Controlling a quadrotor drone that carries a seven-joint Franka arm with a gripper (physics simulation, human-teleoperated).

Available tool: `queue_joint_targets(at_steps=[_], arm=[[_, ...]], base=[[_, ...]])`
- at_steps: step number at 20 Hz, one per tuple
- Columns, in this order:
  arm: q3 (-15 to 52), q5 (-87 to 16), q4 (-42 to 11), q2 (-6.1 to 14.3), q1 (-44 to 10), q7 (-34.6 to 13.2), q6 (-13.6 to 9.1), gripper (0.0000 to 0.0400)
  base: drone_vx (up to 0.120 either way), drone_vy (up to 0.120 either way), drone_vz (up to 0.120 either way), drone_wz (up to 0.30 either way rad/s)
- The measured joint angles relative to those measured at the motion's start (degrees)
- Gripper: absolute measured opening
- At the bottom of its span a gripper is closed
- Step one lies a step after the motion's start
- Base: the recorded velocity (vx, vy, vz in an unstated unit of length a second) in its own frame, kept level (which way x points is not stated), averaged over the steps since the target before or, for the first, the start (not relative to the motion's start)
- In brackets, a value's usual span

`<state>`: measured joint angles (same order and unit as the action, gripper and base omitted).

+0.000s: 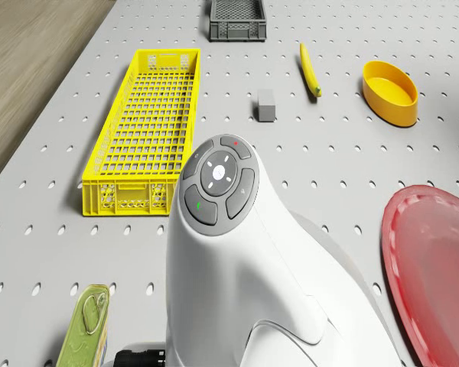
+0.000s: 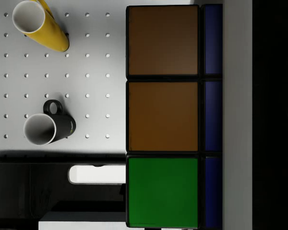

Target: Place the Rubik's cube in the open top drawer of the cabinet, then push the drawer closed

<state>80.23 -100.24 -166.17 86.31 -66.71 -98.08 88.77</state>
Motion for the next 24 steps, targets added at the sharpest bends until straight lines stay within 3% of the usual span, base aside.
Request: queue_joint_targets(at_steps=[24], arm=[[0.27,0.65,0.05,1.64,-0.29,-0.23,1.54,0.0325]], base=[[0.000,-0.120,0.120,0.000]])
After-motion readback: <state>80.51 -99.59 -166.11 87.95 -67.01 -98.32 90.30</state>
